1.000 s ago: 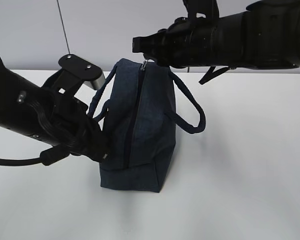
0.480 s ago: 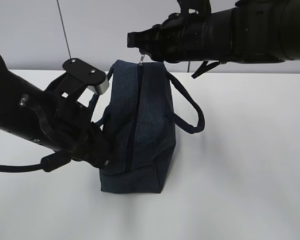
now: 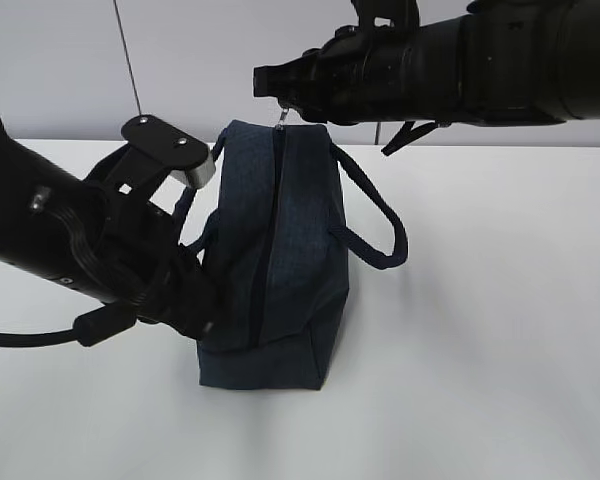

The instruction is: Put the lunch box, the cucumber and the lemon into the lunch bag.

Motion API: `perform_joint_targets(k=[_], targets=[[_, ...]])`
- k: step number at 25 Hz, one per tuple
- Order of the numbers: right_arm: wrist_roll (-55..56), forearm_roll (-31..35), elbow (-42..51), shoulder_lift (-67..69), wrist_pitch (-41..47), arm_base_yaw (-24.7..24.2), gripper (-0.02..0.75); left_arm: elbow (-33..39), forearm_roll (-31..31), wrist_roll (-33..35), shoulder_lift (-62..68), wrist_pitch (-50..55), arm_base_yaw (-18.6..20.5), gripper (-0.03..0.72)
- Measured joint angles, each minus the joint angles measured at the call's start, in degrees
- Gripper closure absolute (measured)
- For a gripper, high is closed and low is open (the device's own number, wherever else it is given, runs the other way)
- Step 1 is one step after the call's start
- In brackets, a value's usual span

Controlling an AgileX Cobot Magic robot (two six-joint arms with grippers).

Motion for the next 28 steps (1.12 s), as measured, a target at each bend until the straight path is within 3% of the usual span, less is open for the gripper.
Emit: perform_joint_targets(k=[28], targets=[[-0.6,-0.1,0.0,0.0,-0.8,0.0,0.738,0.4,2.5,0.0,-6.1,8.8,0.0,0.694]])
